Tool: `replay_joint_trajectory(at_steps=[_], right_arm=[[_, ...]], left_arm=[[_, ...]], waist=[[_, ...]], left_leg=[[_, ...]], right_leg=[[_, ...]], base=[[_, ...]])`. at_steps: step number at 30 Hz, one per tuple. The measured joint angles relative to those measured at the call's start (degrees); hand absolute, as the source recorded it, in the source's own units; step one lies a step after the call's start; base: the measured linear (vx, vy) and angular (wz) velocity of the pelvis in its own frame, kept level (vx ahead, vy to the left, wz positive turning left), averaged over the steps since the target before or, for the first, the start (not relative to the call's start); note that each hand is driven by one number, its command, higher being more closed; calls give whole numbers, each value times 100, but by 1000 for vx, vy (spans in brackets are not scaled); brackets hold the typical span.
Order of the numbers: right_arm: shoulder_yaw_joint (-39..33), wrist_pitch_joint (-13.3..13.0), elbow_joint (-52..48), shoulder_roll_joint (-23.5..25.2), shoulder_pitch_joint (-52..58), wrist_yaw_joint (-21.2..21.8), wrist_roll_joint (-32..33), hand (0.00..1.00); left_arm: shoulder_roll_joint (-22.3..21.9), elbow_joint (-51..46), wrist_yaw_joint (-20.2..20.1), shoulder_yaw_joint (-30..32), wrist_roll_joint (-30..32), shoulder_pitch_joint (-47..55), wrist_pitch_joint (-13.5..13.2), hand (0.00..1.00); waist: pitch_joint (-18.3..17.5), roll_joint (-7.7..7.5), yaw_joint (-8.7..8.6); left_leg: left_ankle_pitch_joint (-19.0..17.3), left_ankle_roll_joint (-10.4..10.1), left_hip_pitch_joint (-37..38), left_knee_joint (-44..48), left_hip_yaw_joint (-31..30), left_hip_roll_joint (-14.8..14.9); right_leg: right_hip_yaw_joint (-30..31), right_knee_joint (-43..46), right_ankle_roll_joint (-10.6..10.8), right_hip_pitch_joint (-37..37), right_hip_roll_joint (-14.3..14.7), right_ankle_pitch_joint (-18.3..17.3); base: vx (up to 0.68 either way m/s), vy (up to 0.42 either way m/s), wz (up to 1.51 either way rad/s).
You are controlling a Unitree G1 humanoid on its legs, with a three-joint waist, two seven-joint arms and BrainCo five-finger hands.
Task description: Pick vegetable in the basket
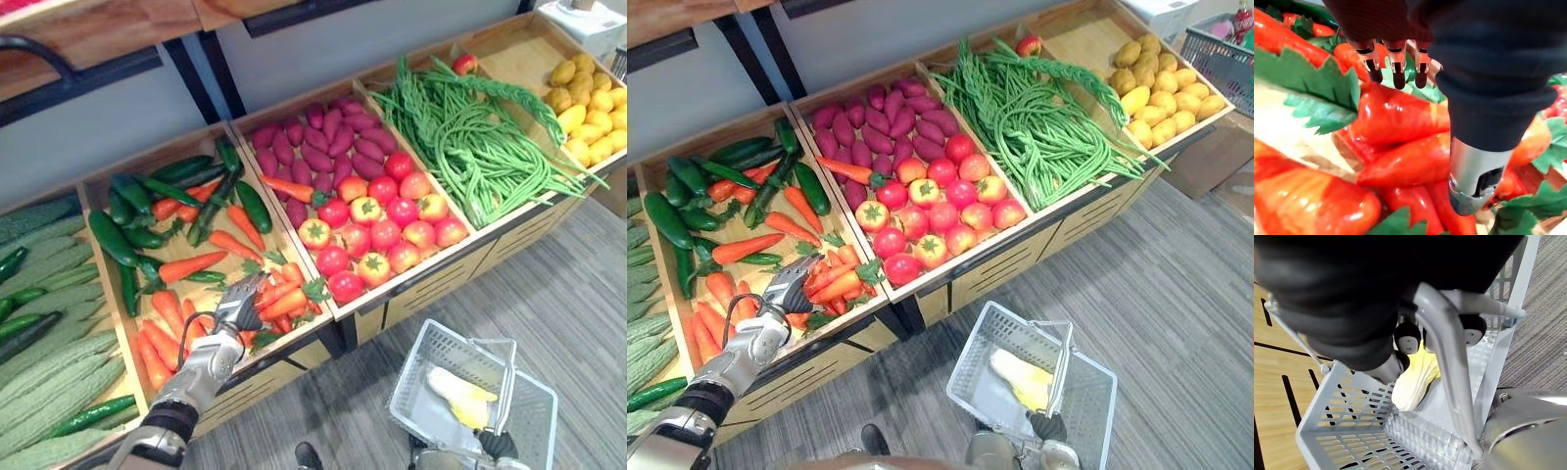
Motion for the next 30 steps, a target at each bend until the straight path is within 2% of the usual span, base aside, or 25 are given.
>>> replay_joint_trajectory(at_steps=[6, 7, 10, 16, 21, 30], right_arm=[[-141, 8, 5, -19, -85, -12, 10, 100], [-138, 8, 4, -42, -111, -12, 10, 100], [-138, 8, 6, -136, -211, -11, 12, 100], [-126, 6, 9, -204, -275, -29, 15, 100], [-122, 1, 10, -225, -289, -101, 15, 100], [-123, 2, 18, -224, -295, -103, 10, 100]], left_arm=[[0, 314, 12, 9, 28, -267, 46, 0], [0, 401, 21, 10, 29, -343, 58, 100], [0, 417, 91, 72, 28, -439, 101, 100], [72, 614, 262, 240, 30, -647, 135, 100], [90, 645, 273, 279, 36, -751, 229, 100], [98, 628, 266, 254, 104, -764, 245, 100]], waist=[[171, -1, -6], [185, -1, -23], [278, 7, -113], [341, 32, -119], [419, 5, -149], [424, 4, -155]], left_leg=[[-2, -2, -49, 1, 37, -15], [-2, -2, -89, 1, 42, -15], [-2, -2, -136, 1, 54, -17], [-17, -18, -148, 1, 206, -22], [-19, -17, -181, 1, 204, -37], [-23, -8, -133, 2, 169, -89]], right_leg=[[64, -2, 2, -87, 22, 3], [79, 0, 2, -137, 24, 3], [104, 4, 9, -197, 27, 9], [279, 34, 4, -340, 47, 49], [300, 19, 9, -381, 45, 84], [269, 0, 27, -296, 24, 97]], base=[[3, -28, -6], [-7, -43, -4], [-5, -38, -4], [-29, -36, -13], [-51, -49, -2], [-3, -20, 1]])
